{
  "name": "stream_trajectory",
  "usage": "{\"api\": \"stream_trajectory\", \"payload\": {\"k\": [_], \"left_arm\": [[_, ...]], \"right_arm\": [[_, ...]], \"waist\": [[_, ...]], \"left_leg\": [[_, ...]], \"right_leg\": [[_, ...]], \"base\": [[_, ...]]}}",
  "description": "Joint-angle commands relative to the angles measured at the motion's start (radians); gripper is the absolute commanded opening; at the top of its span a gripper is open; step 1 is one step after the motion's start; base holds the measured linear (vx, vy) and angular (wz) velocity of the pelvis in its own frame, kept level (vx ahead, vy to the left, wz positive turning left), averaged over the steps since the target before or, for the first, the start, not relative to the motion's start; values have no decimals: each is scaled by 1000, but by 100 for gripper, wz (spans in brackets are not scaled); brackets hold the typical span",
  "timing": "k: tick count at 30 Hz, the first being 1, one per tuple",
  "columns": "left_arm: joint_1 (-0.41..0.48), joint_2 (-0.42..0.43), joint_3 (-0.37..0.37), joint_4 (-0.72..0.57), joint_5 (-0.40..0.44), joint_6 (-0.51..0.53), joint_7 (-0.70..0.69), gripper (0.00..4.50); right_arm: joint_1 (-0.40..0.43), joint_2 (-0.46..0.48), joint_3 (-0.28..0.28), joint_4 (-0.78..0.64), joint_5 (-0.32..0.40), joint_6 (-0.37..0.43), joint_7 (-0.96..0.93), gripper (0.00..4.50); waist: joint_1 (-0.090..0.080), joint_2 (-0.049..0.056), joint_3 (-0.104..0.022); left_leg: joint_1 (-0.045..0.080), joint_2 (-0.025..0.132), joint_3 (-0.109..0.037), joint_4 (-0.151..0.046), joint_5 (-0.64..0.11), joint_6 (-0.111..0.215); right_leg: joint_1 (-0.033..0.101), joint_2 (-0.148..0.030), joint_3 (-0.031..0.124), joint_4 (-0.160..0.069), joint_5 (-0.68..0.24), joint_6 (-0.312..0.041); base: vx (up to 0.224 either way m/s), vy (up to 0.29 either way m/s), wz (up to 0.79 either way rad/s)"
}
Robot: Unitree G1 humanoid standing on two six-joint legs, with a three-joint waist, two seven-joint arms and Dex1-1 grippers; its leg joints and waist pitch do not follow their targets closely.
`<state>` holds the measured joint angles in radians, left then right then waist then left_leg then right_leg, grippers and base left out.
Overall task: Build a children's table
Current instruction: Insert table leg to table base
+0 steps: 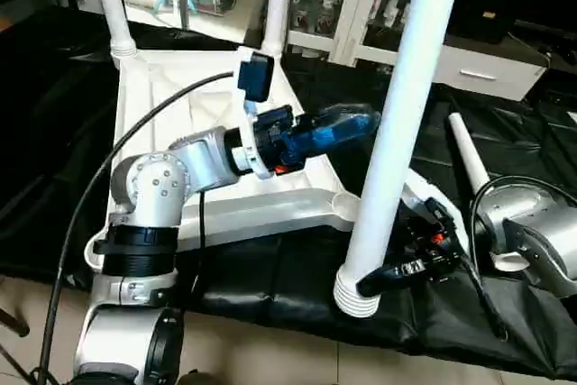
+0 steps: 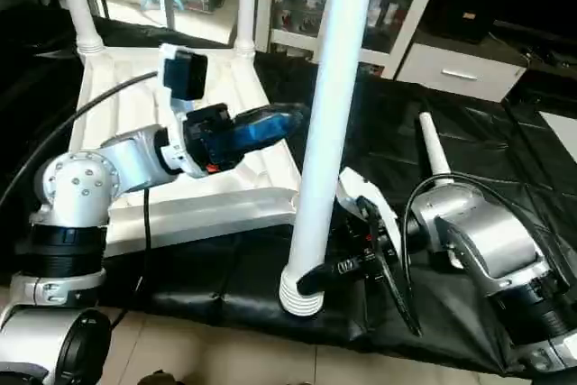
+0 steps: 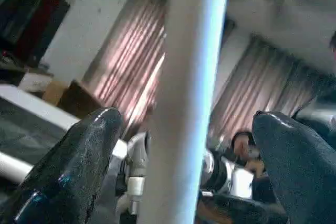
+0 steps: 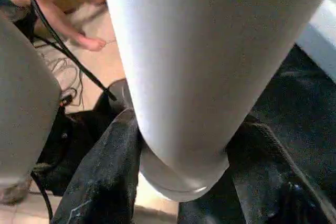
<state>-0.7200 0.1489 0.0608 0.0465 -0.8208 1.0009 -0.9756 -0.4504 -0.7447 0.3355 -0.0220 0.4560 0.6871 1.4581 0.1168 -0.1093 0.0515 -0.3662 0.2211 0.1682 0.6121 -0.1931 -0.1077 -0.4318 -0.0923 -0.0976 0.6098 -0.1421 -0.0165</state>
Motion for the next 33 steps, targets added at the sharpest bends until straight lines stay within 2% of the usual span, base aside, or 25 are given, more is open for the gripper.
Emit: {"api": "stream_trajectory", "payload": {"k": [1,4,8,11,13,15,17,20,23,27,29,30,33], "left_arm": [[-3,0,-79,-27,65,-38,7,450],[-3,-2,-117,-39,97,-68,9,450],[-12,-8,-108,-52,77,-57,14,450],[-14,0,-118,-62,72,-62,10,413],[-17,3,-121,-62,72,-64,8,413],[-20,2,-122,-58,73,-64,12,378],[-25,-3,-120,-45,79,-66,24,371],[-38,-20,-106,-7,94,-78,63,333],[-48,-29,-92,17,94,-83,88,328],[-60,-32,-82,40,97,-84,106,288],[-62,-33,-80,46,95,-83,111,284],[-66,-36,-73,55,91,-81,122,268],[-72,-38,-66,66,85,-79,133,244]], "right_arm": [[-12,-5,20,11,-36,-26,-13,198],[-21,9,38,28,-64,-37,-36,198],[-23,10,39,28,-63,-36,-35,198],[-26,11,42,35,-75,-41,-31,198],[-28,14,44,42,-80,-45,-32,198],[-31,18,44,45,-83,-47,-34,198],[-32,22,44,47,-84,-48,-36,198],[-34,28,44,47,-85,-47,-40,198],[-34,32,41,49,-87,-49,-41,198],[-33,36,38,52,-90,-52,-43,198],[-32,36,37,52,-91,-53,-44,198],[-32,39,36,54,-93,-55,-49,198],[-33,44,34,57,-97,-58,-55,197]], "waist": [[2,-2,-67],[1,-1,-67],[1,-2,-68],[-2,-2,-68],[-1,-1,-68],[-1,-1,-68],[0,0,-69],[1,-2,-69],[2,-2,-69],[1,-2,-69],[1,-2,-71],[3,1,-71],[2,-1,-70]], "left_leg": [[1,12,4,-70,-159,16],[-1,10,5,-68,-158,11],[-2,11,4,-68,-152,10],[-3,10,5,-67,-154,13],[-1,10,5,-67,-150,14],[0,10,6,-67,-154,15],[0,11,6,-66,-152,15],[-1,9,6,-66,-153,15],[-2,8,5,-65,-153,15],[-2,8,5,-65,-151,16],[-3,8,5,-64,-144,17],[-1,8,5,-65,-145,16],[-3,9,5,-65,-142,17]], "right_leg": [[70,-47,40,-76,-349,-115],[71,-47,41,-76,-359,-105],[72,-47,41,-73,-344,-111],[72,-45,41,-73,-342,-112],[71,-44,41,-71,-332,-116],[71,-44,41,-72,-332,-119],[71,-44,41,-71,-327,-122],[72,-43,41,-72,-328,-117],[72,-44,40,-73,-342,-108],[72,-44,39,-73,-344,-106],[72,-44,39,-72,-333,-109],[72,-44,39,-71,-329,-113],[73,-44,40,-70,-312,-121]], "base": [[0,0,0],[0,0,0],[0,0,0],[0,0,0],[0,0,0],[0,0,0],[0,0,0],[0,0,0],[0,0,0],[0,0,0],[0,0,0],[0,0,0],[0,0,0]]}}
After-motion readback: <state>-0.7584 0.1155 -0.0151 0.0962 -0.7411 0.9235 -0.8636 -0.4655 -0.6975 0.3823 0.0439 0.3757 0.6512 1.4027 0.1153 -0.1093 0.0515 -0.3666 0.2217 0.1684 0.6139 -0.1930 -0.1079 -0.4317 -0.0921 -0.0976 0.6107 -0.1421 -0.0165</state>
